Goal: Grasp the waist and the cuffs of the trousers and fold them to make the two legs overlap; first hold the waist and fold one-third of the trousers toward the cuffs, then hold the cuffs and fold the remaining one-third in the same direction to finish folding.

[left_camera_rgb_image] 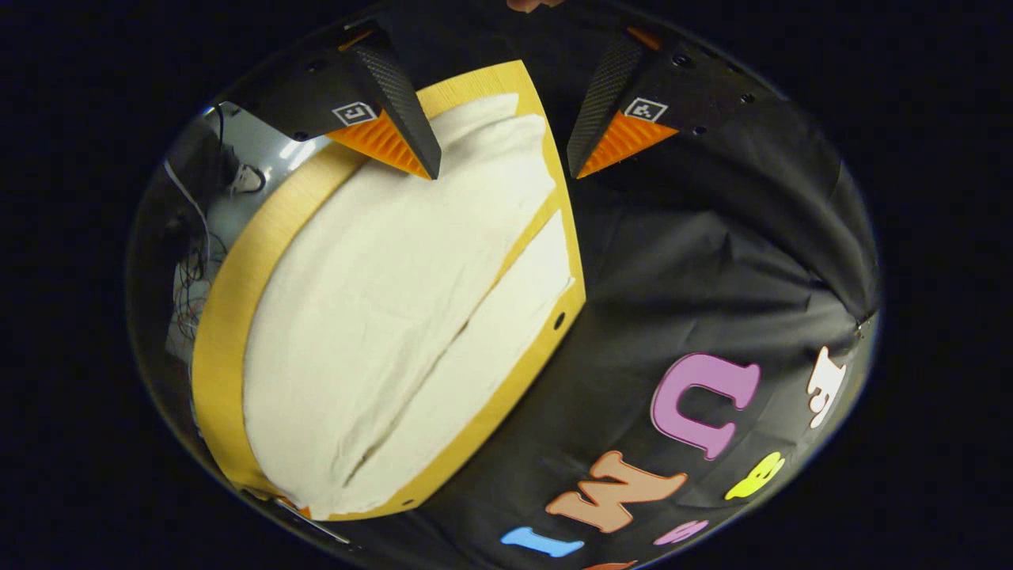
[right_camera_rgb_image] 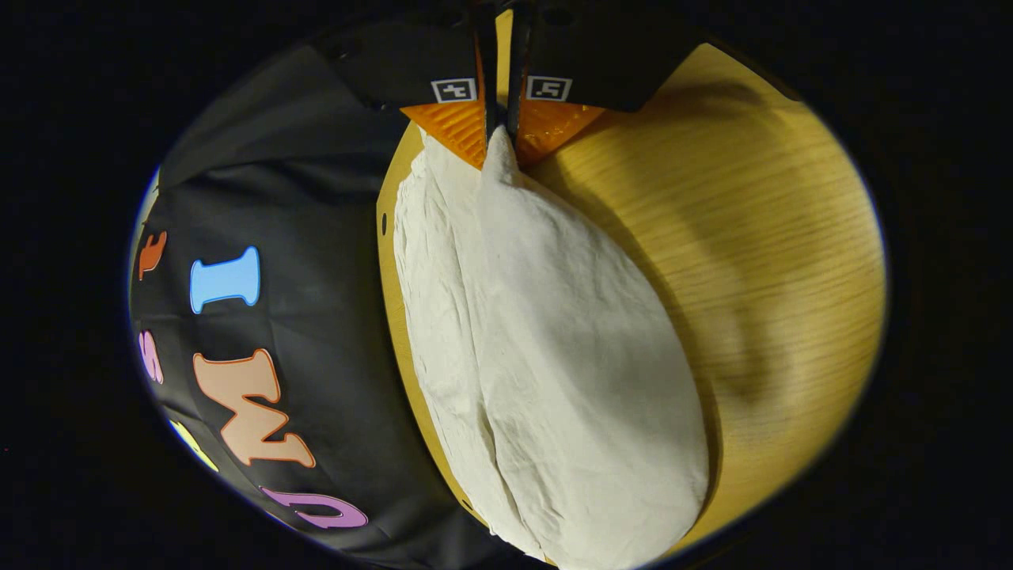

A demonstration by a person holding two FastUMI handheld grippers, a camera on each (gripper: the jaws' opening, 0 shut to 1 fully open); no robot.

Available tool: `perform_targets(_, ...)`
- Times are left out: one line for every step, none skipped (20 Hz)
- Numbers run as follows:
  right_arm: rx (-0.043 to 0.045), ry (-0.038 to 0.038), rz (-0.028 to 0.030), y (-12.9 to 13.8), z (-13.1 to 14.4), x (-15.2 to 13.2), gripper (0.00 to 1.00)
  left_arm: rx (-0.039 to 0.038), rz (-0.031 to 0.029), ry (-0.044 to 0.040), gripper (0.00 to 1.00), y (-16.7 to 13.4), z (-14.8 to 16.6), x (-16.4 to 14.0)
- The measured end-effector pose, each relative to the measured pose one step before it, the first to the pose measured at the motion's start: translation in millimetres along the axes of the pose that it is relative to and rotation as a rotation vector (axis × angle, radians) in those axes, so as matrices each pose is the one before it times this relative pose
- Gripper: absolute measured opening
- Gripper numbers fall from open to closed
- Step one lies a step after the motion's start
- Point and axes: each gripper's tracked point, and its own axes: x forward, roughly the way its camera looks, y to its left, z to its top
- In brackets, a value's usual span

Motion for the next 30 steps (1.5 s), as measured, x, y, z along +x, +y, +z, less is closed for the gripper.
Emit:
perform_targets(-0.00156,0.00099,0.00008,0.19,-0.52,0.13,0.09,0.03777,-0.01661,0.01699,0.97,-4.81,-7.90,-2.05)
perform_targets(-0.00224,0.00106,0.00004,-0.06,0.21,0.06,0.09,0.04722,-0.01371,0.01066,0.97,-4.49,-4.56,1.48)
perform_targets(-0.00405,0.00087,0.00024,-0.07,0.11,0.02,0.09,0.05075,-0.01537,0.00972,0.97,-3.43,-1.48,2.18)
perform_targets(-0.00388,0.00103,-0.00116,-0.46,-0.21,-0.70,0.09,0.04722,-0.01686,0.00814,0.97,-4.86,-3.77,2.59)
perform_targets(-0.00228,0.00129,-0.00070,0.22,0.18,0.18,0.09,0.03856,-0.02085,0.00184,0.97,-6.45,-6.51,5.29)
perform_targets(-0.00081,0.00168,0.00038,-0.48,-0.09,-0.01,0.09,0.02585,-0.03049,0.01094,0.97,-7.81,-3.03,5.34)
perform_targets(0.00012,0.00112,0.00172,0.55,-0.27,0.07,0.09,0.03057,-0.00090,0.00245,0.97,-2.19,-1.78,2.57)
perform_targets(-0.00012,0.00004,0.00166,-0.19,-0.03,0.58,0.09,0.02862,0.00084,-0.01920,0.97,4.06,4.86,4.72)
perform_targets(-0.00044,-0.00090,0.00075,0.23,0.11,-0.23,0.09,0.01198,0.00038,-0.00654,0.96,0.79,3.05,1.23)
perform_targets(-0.00066,-0.00046,-0.00115,-0.04,0.49,0.05,0.09,0.00714,-0.00279,0.00039,0.96,0.77,1.65,2.76)
perform_targets(-0.00122,-0.00051,-0.00222,0.11,-0.65,0.20,0.09,0.01543,0.00432,-0.00542,0.95,3.45,0.96,4.19)
perform_targets(-0.00079,-0.00025,-0.00209,-0.43,0.29,0.79,0.09,0.01937,0.00378,-0.00492,0.95,4.31,3.00,4.58)
perform_targets(0.00061,0.00036,-0.00196,0.30,-0.48,-0.08,0.09,0.01688,0.00540,-0.00421,0.95,3.78,1.24,4.48)
perform_targets(0.00124,0.00028,-0.00162,-0.31,0.45,-0.03,0.09,0.01433,0.00294,0.00109,0.95,2.59,1.04,3.89)
perform_targets(-0.00121,0.00227,-0.00265,0.07,-0.66,-0.14,0.09,0.00774,-0.00018,0.00434,0.96,3.28,1.24,3.20)
perform_targets(-0.00209,0.00225,-0.00257,-0.22,-0.05,0.09,0.08,-0.00313,-0.00395,0.00185,0.95,3.24,0.95,2.93)
perform_targets(-0.00206,0.00394,-0.00294,0.13,0.11,0.00,0.09,-0.01744,-0.02364,0.00816,0.95,-3.28,-0.60,3.89)
perform_targets(-0.00023,0.00276,-0.00136,-0.49,0.10,-0.86,0.09,-0.01505,-0.02331,0.00665,0.92,-4.25,0.44,2.93)
perform_targets(0.00139,0.00217,0.00085,0.29,-0.65,1.00,0.09,-0.00869,-0.02752,0.01195,0.79,-3.75,-1.49,1.40)
perform_targets(0.00214,0.00116,0.00246,0.07,0.23,-0.31,0.09,-0.00112,-0.01422,0.00343,0.70,-2.06,-0.04,1.76)
perform_targets(0.00299,0.00141,0.00324,0.51,-0.17,0.65,0.09,0.00427,0.00006,-0.00011,0.54,0.31,-0.48,1.24)
perform_targets(0.00169,0.00096,0.00303,-0.54,0.07,-0.11,0.09,-0.00369,-0.00863,-0.00037,0.48,-1.25,-0.09,1.71)
perform_targets(0.00259,0.00088,0.00195,0.55,-0.38,-0.05,0.09,-0.01178,-0.00546,0.00226,0.43,-1.80,-0.10,0.77)
perform_targets(0.00368,0.00059,0.00170,-0.03,0.34,0.15,0.09,-0.02088,-0.01436,0.00605,0.29,-2.44,-1.64,1.82)
perform_targets(0.00338,0.00029,-0.00053,-0.53,-0.32,0.23,0.09,-0.03269,-0.02095,0.01564,0.26,-3.97,-3.16,2.01)
perform_targets(0.01057,0.00098,-0.00231,0.27,-0.41,0.41,0.09,-0.03780,-0.00261,0.01226,0.10,0.65,-2.15,1.90)
perform_targets(0.01237,0.00123,-0.00191,-0.50,0.05,-0.16,0.09,-0.03817,-0.00021,0.00001,0.05,0.90,0.06,1.23)
perform_targets(0.01258,0.00172,0.00002,0.17,-0.59,0.69,0.09,-0.03478,0.00714,0.00626,0.03,1.31,-1.69,0.07)
perform_targets(0.01891,-0.00067,0.00682,0.12,0.92,-0.28,0.09,-0.02347,0.00455,0.00869,0.02,-0.94,-0.38,-3.18)
perform_targets(0.02439,-0.00254,0.00770,-0.91,0.15,-1.52,0.09,-0.01992,-0.00202,0.00324,0.00,-0.16,1.09,-0.76)
